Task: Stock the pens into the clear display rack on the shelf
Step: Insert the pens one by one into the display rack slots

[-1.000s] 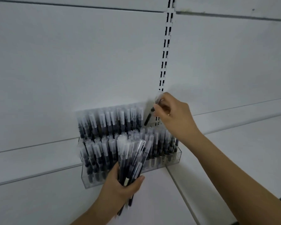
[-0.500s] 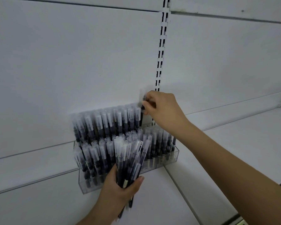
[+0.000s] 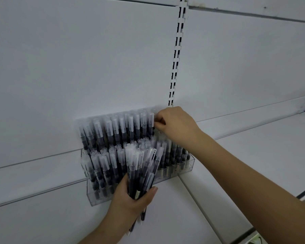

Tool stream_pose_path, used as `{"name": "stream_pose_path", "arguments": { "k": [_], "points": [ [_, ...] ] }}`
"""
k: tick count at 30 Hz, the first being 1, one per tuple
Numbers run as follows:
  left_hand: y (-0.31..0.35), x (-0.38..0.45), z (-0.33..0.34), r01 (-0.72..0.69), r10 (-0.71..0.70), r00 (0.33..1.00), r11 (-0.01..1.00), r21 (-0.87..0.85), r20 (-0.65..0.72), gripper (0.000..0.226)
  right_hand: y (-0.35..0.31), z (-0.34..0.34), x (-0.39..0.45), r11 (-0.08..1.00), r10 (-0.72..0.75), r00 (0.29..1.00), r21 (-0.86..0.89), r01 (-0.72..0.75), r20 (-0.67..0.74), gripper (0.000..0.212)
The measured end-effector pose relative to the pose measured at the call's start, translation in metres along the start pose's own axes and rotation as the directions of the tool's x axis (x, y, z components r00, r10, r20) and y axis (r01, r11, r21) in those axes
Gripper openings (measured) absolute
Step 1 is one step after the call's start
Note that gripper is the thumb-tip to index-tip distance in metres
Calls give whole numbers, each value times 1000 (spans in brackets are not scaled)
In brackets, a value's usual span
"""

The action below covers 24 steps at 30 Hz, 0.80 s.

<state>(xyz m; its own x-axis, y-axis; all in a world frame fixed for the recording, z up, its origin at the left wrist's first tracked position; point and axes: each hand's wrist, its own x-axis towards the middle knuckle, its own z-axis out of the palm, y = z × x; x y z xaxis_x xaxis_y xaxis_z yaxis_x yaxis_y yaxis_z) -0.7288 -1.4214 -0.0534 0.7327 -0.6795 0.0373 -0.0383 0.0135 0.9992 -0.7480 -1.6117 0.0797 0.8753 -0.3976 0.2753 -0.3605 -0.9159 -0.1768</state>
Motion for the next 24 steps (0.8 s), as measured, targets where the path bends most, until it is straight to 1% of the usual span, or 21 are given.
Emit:
{"name": "stream_pose_path", "arguments": {
  "k": [1,2,4,5,6,8,9,10,11,13,15,16,18,21,23,24],
  "points": [
    [1,0,0,3,-3,1000,1000,-4,-2,39,3,-1,-4,1000,17,999,5,-17,-32,24],
    [1,0,0,11,-11,1000,1000,-2,-1,44,5,-3,-12,998,47,994,35,-43,-98,24],
    [0,1,-1,23,-23,1000,1000,-4,1,52,7,-7,-37,983,120,958,167,-78,-262,24],
    [-1,1,-1,24,-24,1000,1000,-1,2,54,6,-7,-52,962,163,939,261,-83,-302,27],
    [-1,1,-1,23,-23,1000,1000,5,-1,55,4,-4,-69,931,204,935,353,-94,-289,31],
    [-2,2,-1,11,-11,1000,1000,10,-9,56,-5,7,-96,857,233,960,499,-126,-158,38],
    [-1,2,-1,0,0,1000,1000,24,-9,55,-9,16,-104,823,222,971,552,-135,-93,36],
    [0,2,-1,-11,11,1000,999,46,-6,54,-11,24,-109,795,201,978,592,-130,-55,30],
    [2,1,0,-21,21,1000,998,63,-1,54,-13,31,-111,777,183,982,619,-118,-42,23],
    [6,0,0,-22,22,1000,998,64,-2,56,-12,36,-111,738,178,983,668,-97,-54,20],
    [9,-1,1,1,0,1000,999,44,-12,52,-10,31,-109,686,214,974,721,-98,-71,20],
    [11,-1,2,11,-10,1000,999,35,-9,46,-8,26,-108,657,245,966,747,-101,-85,19],
    [12,-2,2,17,-17,1000,1000,19,4,31,-4,13,-103,607,324,933,790,-79,-156,16],
    [12,-4,2,7,-7,1000,1000,7,10,21,4,-11,-88,579,433,830,814,42,-350,14],
    [13,-4,2,-1,1,1000,1000,-3,5,19,8,-24,-75,575,445,782,809,123,-436,14],
    [13,-4,2,-5,5,1000,1000,-7,2,19,8,-28,-68,596,425,779,790,142,-461,13]
  ]
}}
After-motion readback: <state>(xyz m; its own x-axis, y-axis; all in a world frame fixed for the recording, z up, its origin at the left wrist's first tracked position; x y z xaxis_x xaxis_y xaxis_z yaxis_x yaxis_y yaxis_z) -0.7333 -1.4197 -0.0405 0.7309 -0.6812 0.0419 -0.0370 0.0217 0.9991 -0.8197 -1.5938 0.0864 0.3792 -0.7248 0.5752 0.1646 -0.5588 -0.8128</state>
